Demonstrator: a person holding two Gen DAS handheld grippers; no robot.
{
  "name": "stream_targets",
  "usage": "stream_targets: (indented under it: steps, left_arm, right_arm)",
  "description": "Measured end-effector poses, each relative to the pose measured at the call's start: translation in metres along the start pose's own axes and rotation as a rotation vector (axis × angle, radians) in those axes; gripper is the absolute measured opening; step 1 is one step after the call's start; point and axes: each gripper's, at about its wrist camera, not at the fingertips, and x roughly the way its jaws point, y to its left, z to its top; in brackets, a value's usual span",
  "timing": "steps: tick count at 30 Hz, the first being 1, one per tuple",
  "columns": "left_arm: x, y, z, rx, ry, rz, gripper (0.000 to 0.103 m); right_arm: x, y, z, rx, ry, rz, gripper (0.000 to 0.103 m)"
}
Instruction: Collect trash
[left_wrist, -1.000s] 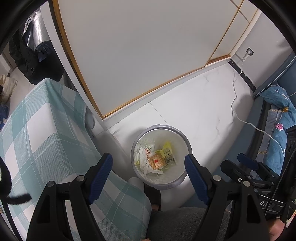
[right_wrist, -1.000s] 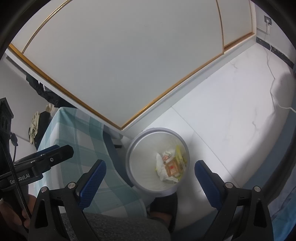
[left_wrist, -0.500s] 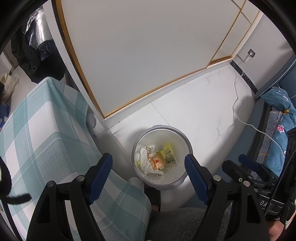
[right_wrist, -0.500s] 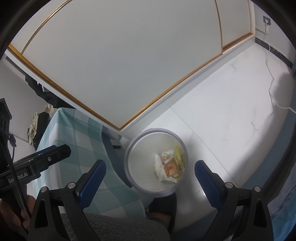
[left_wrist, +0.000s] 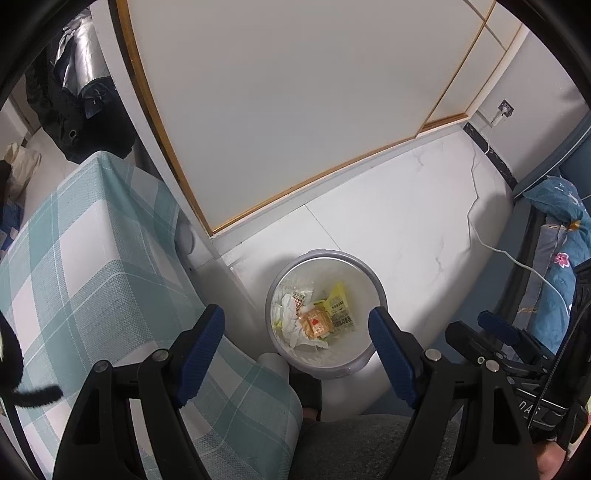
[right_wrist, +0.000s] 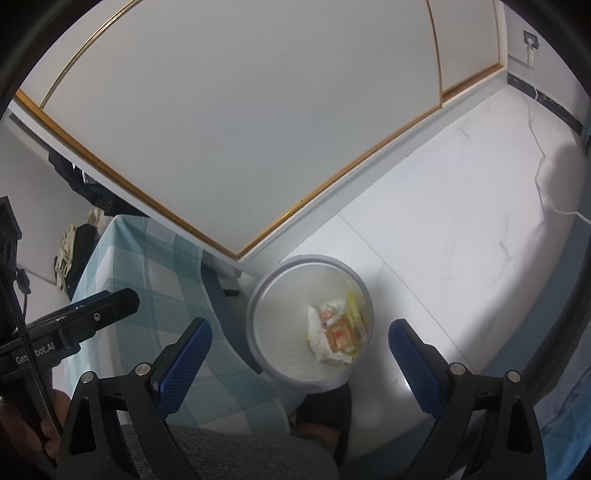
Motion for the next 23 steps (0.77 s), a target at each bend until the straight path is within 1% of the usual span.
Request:
stream_targets:
  steps: [16,19,21,23]
  left_arm:
    - [0.0010,-0.0004,0.0000,0.003,0.024,0.003,0.077]
    - [-0.0010,-0.0005,-0.0009,0.011,0.017,0.000,0.077]
    - [-0.0050,-0.0009,-0.0020,0.016,-0.001,-0.014,0.077]
    - [-0.0085,-0.0025,-0.0029,0.027,-0.020,-0.007,0.077]
  right_arm:
    - [-0.0009,0.0011,-0.0007,-0.009,0.000,-0.011,0.097]
    - [-0.0012,0.0019,-0.0006,-0.012,0.000,-0.015,0.097]
    - [-0.0012,0.0023,-0.0007,-0.015,0.000,-0.018,0.097]
    - [-0.0014,0.0032,0.0000,-0.022,0.000,-0.025,0.097]
